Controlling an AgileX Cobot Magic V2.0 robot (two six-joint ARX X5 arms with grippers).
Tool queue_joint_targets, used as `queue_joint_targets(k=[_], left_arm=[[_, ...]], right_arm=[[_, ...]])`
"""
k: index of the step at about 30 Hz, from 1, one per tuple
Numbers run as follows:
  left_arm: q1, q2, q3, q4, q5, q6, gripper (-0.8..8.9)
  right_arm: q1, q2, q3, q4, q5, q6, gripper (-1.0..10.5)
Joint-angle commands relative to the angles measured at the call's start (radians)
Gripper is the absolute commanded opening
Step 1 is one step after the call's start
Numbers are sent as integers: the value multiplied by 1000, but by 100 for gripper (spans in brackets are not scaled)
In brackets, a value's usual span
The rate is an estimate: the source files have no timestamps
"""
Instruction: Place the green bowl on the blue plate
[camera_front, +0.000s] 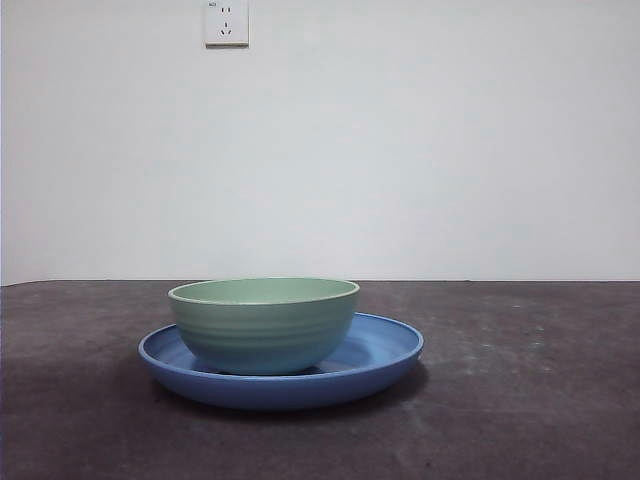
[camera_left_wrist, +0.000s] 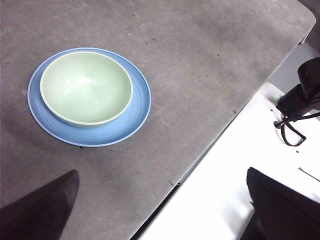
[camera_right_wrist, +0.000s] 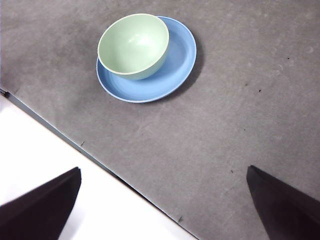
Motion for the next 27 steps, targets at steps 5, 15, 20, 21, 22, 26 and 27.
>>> queue_joint_targets(k=[5, 15, 20, 21, 22, 26, 27], left_arm=[[-5, 5, 11, 14, 4, 0, 59], [-5, 5, 11, 10, 4, 0, 59], [10, 6, 6, 10, -6, 1, 59], [27, 10, 3, 13, 1, 1, 59], [52, 11, -4, 19, 2, 1, 59], [179, -23, -79, 140, 0, 5, 57], [217, -44, -120, 212, 0, 7, 57]], right_arm=[[9, 6, 15, 17, 0, 16, 41], [9, 6, 15, 17, 1, 15, 41], [9, 6, 15, 17, 1, 15, 41], [9, 6, 15, 17, 1, 15, 41], [9, 6, 15, 18, 1, 15, 41], [9, 6, 15, 17, 1, 15, 41], [9, 6, 15, 17, 1, 15, 41]])
